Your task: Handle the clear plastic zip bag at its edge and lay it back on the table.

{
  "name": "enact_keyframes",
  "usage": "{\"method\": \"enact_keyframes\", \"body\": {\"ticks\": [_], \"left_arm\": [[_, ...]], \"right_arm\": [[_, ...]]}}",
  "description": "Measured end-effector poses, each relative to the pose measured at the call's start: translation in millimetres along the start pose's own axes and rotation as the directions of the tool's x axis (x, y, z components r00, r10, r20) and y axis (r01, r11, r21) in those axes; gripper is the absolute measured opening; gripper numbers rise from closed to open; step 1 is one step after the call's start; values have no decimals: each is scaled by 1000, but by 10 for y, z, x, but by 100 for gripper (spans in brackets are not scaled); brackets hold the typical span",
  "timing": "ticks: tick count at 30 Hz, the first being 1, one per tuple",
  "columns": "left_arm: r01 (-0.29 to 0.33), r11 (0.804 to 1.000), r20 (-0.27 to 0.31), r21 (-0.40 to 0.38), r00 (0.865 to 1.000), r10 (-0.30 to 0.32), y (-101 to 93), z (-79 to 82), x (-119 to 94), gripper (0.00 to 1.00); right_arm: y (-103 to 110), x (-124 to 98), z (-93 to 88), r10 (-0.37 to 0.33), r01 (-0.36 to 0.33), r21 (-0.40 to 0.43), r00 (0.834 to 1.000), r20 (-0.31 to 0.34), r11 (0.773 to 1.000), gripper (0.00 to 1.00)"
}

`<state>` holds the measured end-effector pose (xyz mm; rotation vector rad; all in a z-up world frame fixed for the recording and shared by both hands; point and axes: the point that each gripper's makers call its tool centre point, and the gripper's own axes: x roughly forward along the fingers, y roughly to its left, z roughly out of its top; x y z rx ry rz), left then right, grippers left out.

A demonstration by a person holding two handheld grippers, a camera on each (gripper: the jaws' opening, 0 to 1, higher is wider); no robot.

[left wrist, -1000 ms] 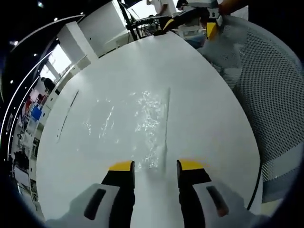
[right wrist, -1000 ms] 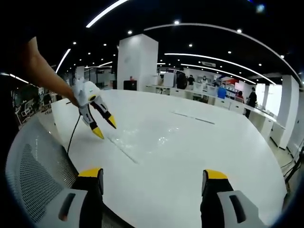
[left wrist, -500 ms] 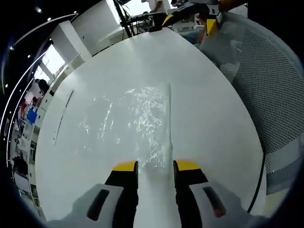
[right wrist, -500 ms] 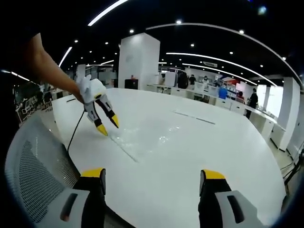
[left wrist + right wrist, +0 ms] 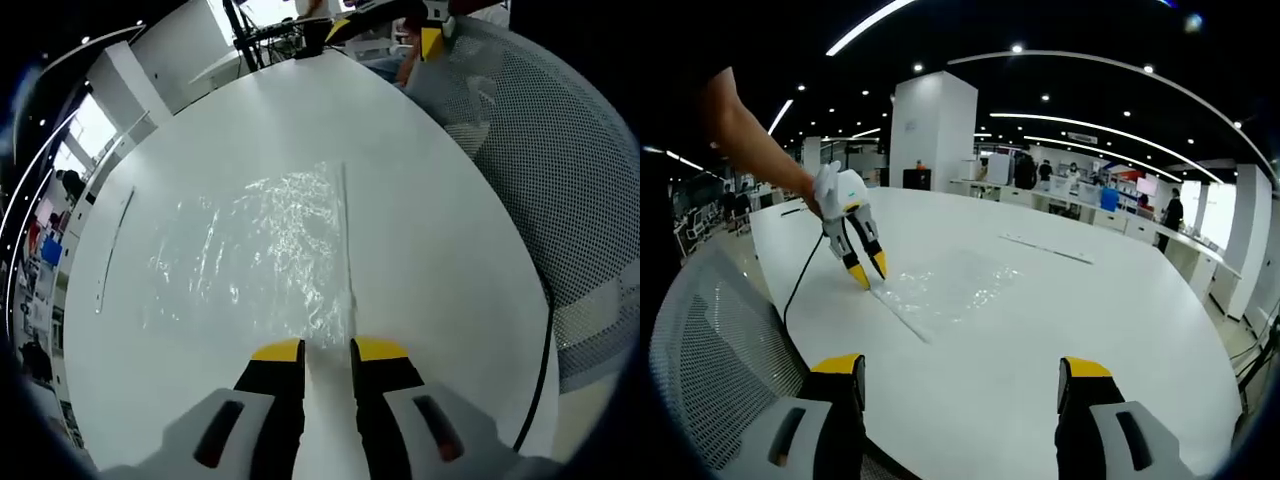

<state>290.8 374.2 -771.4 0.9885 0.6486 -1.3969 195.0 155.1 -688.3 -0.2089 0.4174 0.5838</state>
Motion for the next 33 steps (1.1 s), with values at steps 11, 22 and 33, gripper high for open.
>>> {"method": "enact_keyframes", "body": {"ticks": [11,22,33], "left_arm": [[20,1000,18,-16,1000,-20,9,-44,46,3],[7,998,39,-70,999,-5,12,-36,45,0],[-36,992,24,-124,999,39,63,-44,30,0]], "right_arm": [[-2,0,-4,0,0,2,1000,-2,1000,77],[3,2,-5,2,-2,3,1000,-3,1000,75],[8,6,-7,4,-4,-3,1000,-10,1000,75]]}}
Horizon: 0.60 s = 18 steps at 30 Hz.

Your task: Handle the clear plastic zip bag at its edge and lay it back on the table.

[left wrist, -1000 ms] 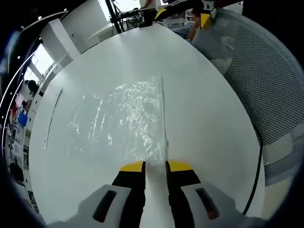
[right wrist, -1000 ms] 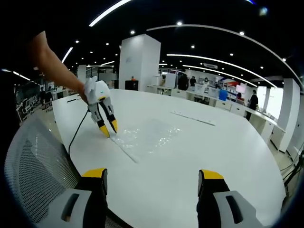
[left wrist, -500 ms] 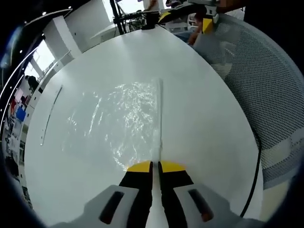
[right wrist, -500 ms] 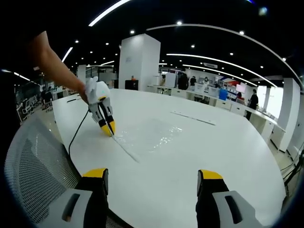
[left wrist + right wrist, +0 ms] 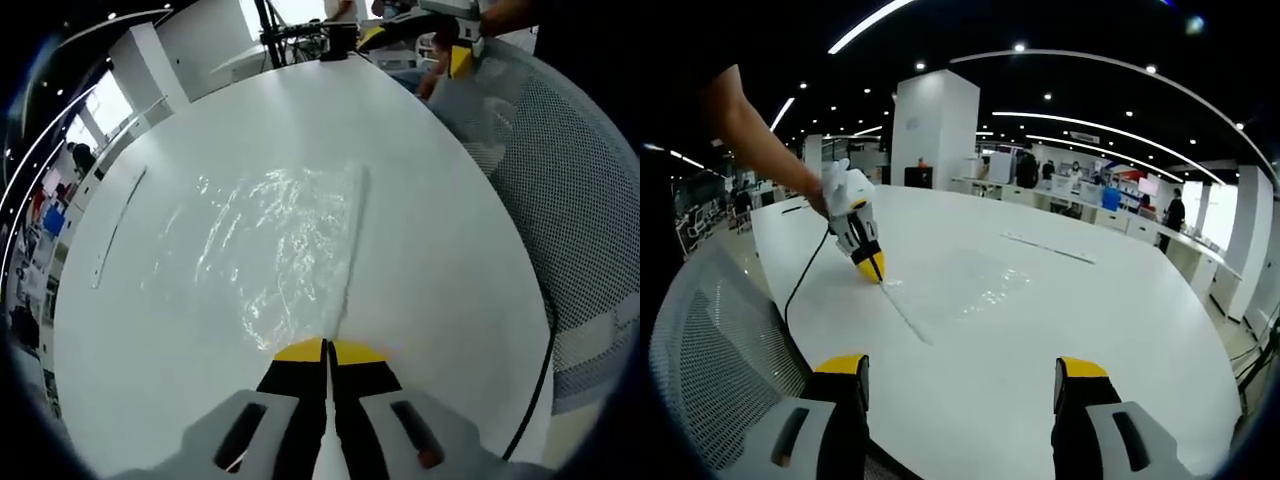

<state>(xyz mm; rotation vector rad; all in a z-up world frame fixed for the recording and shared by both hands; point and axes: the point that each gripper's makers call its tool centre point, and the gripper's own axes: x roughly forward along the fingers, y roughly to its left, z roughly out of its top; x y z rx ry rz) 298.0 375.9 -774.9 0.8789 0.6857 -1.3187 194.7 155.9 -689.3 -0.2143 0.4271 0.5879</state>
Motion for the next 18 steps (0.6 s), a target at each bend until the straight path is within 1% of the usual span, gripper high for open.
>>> {"method": "enact_keyframes", "body": {"ticks": [3,9,14,18], "left_arm": [[-7,1000,3,-17,1000,7,3,7,-12,0],[-16,999,5,-29,1000,16,-3,22,-46,0],[-25,999,13,-43,1000,25,-21,77,-100,0],[-33,998,16,-46,999,34,-63,115,-142,0]], "right_arm": [[-4,1,-1,-1,1,0,1000,-3,1000,75],[-2,-2,14,0,0,-10,1000,-14,1000,75],[23,-6,7,21,-22,-44,999,-38,999,73],[1,11,108,33,-34,-62,999,-28,997,72]]}}
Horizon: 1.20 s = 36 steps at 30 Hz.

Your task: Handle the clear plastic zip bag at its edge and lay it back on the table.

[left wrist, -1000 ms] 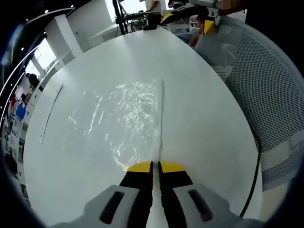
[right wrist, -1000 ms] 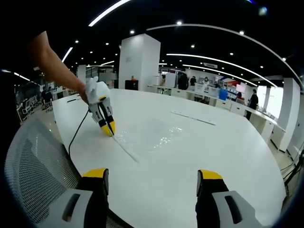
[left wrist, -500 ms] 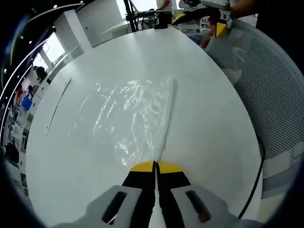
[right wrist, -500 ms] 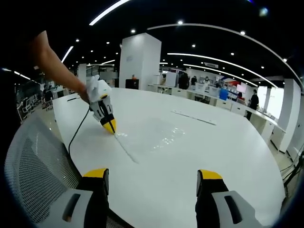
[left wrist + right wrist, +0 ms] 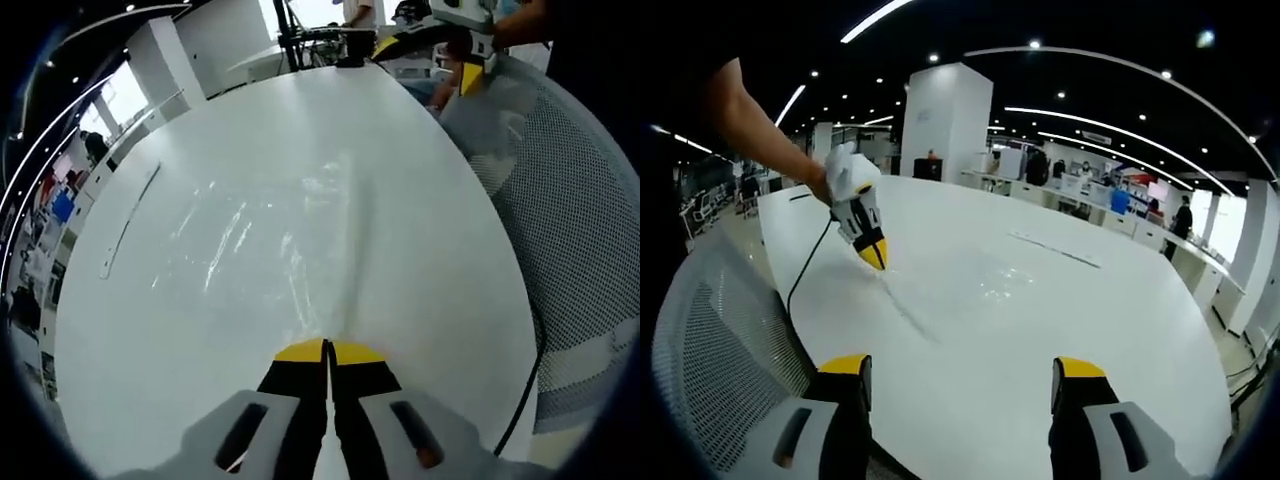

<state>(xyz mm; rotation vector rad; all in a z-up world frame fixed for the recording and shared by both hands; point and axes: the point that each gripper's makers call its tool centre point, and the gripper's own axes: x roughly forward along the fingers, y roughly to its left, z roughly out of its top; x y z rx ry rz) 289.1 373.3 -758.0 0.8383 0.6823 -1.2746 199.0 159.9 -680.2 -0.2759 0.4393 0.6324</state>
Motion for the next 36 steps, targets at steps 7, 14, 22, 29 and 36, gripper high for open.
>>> {"method": "enact_keyframes", "body": {"ticks": [7,14,22,29,36], "left_arm": [[-9,1000,-2,-1,1000,9,-69,25,-77,0],[-16,1000,0,3,1000,16,-126,68,-143,0],[-9,1000,-25,23,1000,10,-228,87,-219,0],[-9,999,-44,38,999,11,-293,118,-275,0],[-16,999,-55,44,998,19,-354,144,-322,0]], "right_arm": [[24,71,155,32,-31,-37,999,14,999,69],[97,129,219,67,-66,-59,998,11,996,67],[173,175,278,99,-98,-93,995,6,991,60],[267,224,357,126,-124,-107,992,13,986,54],[329,262,391,154,-152,-132,988,5,980,50]]}}
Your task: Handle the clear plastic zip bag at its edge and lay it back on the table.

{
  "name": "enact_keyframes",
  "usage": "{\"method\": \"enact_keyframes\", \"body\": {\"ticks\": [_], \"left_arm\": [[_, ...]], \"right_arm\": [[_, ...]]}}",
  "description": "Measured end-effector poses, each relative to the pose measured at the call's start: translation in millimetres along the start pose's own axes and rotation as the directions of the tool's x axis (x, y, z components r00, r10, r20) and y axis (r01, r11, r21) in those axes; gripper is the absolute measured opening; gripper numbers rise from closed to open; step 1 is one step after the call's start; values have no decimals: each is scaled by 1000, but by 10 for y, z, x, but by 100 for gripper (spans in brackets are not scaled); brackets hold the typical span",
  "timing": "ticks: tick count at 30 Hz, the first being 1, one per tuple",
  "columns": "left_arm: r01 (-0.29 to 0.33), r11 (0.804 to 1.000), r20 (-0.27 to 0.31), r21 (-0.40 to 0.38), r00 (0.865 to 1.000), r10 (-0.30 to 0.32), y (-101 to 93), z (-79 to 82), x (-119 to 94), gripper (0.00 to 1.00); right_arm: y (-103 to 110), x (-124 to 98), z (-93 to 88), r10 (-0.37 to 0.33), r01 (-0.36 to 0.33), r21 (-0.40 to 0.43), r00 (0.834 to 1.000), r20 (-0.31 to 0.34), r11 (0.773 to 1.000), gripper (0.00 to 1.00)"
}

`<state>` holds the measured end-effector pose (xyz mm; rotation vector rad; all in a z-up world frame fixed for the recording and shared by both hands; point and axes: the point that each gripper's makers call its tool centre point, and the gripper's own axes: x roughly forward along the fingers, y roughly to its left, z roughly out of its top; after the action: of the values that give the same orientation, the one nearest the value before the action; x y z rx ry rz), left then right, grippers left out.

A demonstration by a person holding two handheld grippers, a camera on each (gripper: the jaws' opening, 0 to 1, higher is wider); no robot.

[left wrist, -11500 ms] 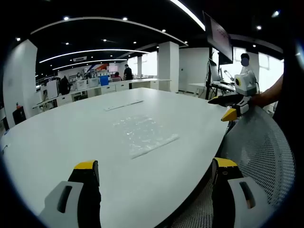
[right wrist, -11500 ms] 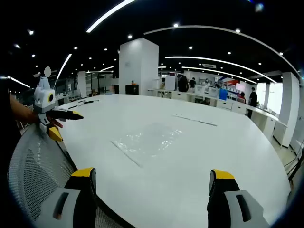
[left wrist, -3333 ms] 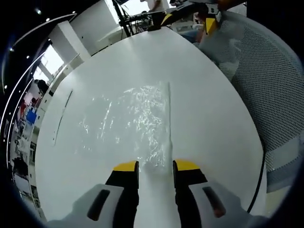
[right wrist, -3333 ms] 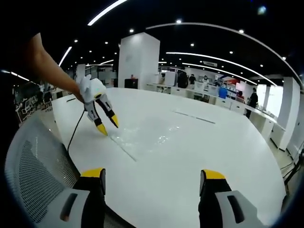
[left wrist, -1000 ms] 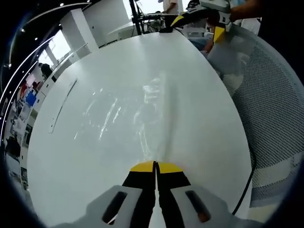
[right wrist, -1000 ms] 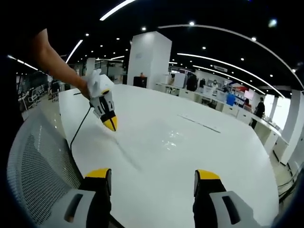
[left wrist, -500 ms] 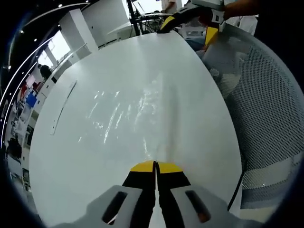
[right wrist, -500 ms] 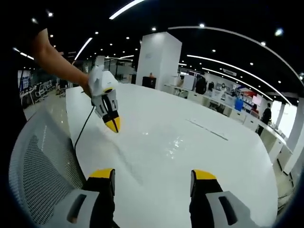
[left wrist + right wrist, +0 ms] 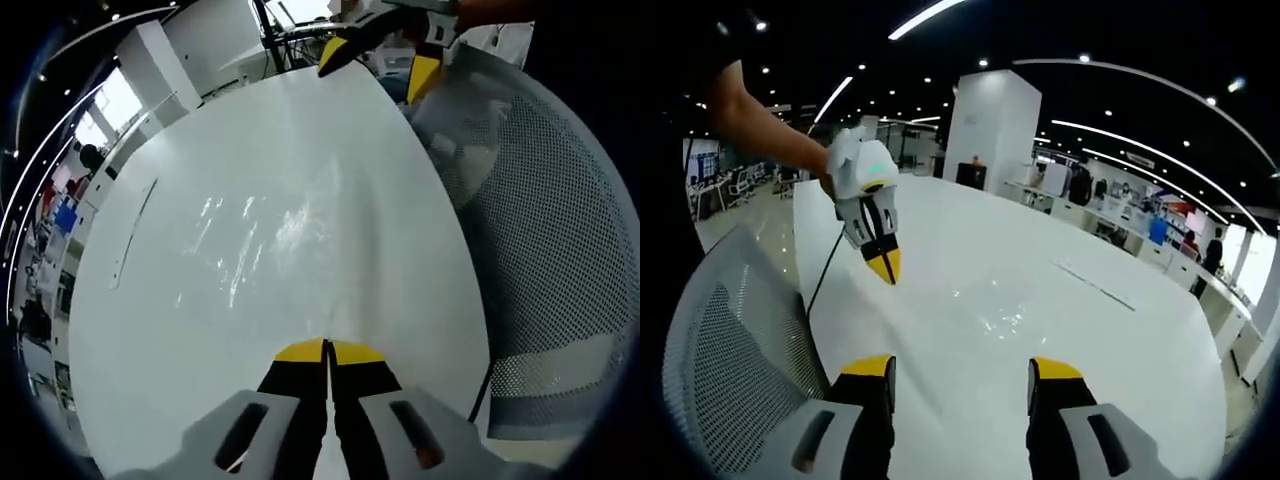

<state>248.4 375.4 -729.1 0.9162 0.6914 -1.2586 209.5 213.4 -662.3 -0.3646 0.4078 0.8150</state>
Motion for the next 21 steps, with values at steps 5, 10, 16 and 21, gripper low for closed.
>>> {"method": "enact_keyframes", "body": {"ticks": [5,10,16,21], "left_arm": [[0,1000,-7,-5,1000,0,-52,23,-46,0],[7,1000,-7,0,1000,-7,-124,79,-94,0],[7,1000,-1,0,1000,-7,-177,153,-122,0],[3,1000,5,-11,1000,-3,-193,205,-136,0]], "right_arm": [[45,31,17,22,-22,-16,1000,-5,1000,48],[95,50,38,42,-42,-29,999,0,999,47],[177,72,52,72,-72,-43,997,-4,996,46],[208,92,72,87,-87,-51,996,0,995,46]]}}
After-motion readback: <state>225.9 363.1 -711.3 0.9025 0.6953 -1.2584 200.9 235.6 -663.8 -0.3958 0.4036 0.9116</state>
